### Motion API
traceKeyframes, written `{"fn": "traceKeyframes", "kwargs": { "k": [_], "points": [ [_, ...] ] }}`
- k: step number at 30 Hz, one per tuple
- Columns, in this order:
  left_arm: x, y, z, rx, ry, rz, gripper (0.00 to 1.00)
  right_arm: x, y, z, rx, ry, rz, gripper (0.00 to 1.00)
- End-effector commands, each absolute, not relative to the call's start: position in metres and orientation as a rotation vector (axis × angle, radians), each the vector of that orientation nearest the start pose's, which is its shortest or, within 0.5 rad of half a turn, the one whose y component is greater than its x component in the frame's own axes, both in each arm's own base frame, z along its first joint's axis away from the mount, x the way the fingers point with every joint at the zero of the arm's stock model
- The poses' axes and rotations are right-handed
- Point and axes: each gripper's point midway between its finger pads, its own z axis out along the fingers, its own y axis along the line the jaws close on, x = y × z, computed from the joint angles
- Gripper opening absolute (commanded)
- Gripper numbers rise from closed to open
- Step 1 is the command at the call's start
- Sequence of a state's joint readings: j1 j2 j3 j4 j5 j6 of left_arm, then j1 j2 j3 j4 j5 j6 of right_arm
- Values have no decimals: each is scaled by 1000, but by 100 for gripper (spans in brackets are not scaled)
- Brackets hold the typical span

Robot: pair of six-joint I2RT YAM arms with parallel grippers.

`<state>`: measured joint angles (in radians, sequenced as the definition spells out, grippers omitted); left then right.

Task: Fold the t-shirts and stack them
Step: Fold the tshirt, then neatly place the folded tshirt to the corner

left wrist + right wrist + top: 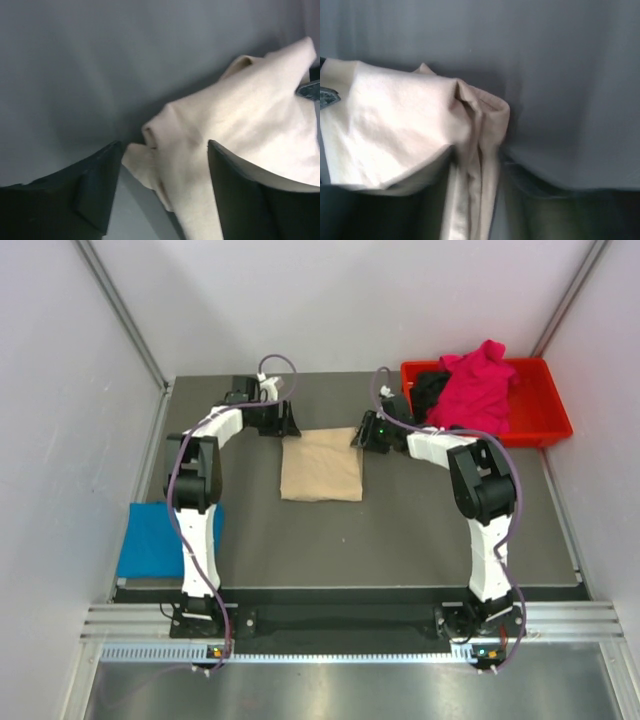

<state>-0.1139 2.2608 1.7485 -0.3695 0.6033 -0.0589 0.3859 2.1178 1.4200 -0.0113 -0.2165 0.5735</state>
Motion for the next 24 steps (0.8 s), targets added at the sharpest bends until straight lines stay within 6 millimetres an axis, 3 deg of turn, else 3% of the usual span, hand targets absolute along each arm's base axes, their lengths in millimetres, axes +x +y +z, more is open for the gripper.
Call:
{"fn": "traceKeyframes", "kwargs": {
  "k": [1, 4, 5, 6, 7, 9, 10, 11, 12, 15, 16, 19, 24],
  "points": [
    [535, -145, 91, 278, 2299, -712, 76, 484, 259, 47, 170, 2345, 771, 30],
    [527, -136, 97, 223, 2279, -699, 90, 489, 247, 54, 220, 2292, 756, 13],
    [524, -135, 110, 219, 2257, -699, 90, 487, 244, 54, 227, 2291, 753, 12],
    [513, -133, 101, 184, 2288, -708, 91, 487, 243, 53, 228, 2293, 749, 12],
    [509, -136, 110, 184, 2260, -723, 92, 487, 243, 53, 216, 2293, 746, 9],
    [496, -139, 104, 132, 2287, -767, 94, 488, 244, 54, 204, 2295, 748, 4],
    [483, -141, 91, 115, 2319, -797, 96, 487, 244, 52, 202, 2297, 748, 4],
    [478, -146, 95, 117, 2304, -835, 96, 487, 244, 53, 200, 2296, 750, 4],
    [467, -151, 84, 102, 2330, -859, 96, 487, 244, 53, 197, 2297, 748, 5],
    [459, -160, 75, 117, 2338, -856, 95, 486, 245, 56, 172, 2303, 751, 15],
    [458, -160, 66, 102, 2360, -866, 93, 486, 245, 58, 157, 2304, 746, 26],
    [455, -163, 50, 64, 2412, -895, 89, 482, 243, 64, 141, 2308, 739, 39],
    [441, -190, 42, 83, 2440, -1017, 79, 473, 238, 71, 132, 2300, 732, 46]
  ]
}}
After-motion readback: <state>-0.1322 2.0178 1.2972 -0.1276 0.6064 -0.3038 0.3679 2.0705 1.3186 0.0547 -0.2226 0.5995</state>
